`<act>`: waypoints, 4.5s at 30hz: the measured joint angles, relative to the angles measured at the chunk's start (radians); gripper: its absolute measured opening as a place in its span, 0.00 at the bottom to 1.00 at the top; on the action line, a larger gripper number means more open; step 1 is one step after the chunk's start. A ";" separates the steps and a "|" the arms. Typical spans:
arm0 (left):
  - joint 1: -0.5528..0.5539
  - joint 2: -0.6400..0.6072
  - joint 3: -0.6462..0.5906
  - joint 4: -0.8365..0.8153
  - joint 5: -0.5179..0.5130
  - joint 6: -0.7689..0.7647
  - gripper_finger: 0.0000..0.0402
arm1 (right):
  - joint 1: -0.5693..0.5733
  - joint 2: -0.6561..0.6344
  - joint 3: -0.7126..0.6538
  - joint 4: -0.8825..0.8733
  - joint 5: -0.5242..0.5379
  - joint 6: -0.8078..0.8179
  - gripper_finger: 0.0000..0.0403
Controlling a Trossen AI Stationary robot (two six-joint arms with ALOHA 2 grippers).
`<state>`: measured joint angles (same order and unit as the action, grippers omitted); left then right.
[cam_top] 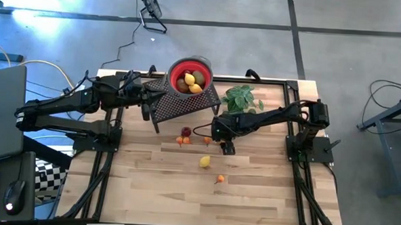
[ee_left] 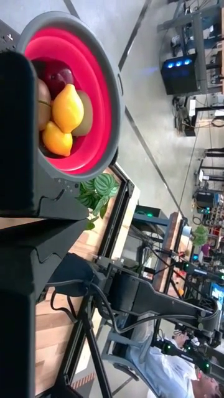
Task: Pick & Place Fruit
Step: Put the orange pear into the red basket on the shelf
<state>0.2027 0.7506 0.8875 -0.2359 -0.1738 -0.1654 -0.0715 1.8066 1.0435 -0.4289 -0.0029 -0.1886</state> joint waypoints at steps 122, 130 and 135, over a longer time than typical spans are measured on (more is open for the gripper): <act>0.000 0.000 0.000 0.001 -0.031 0.003 0.00 | -0.404 0.098 0.590 0.224 -0.127 -0.103 0.27; 0.000 0.000 0.000 0.000 -0.031 0.003 0.00 | -0.409 0.101 0.590 0.232 -0.109 -0.103 0.28; 0.000 0.000 0.000 -0.001 -0.031 0.003 0.00 | -0.409 0.101 0.590 0.235 -0.093 -0.112 0.28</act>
<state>0.2028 0.7502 0.8875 -0.2364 -0.2043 -0.1624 -0.4805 1.9076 1.6337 -0.1936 -0.0960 -0.3010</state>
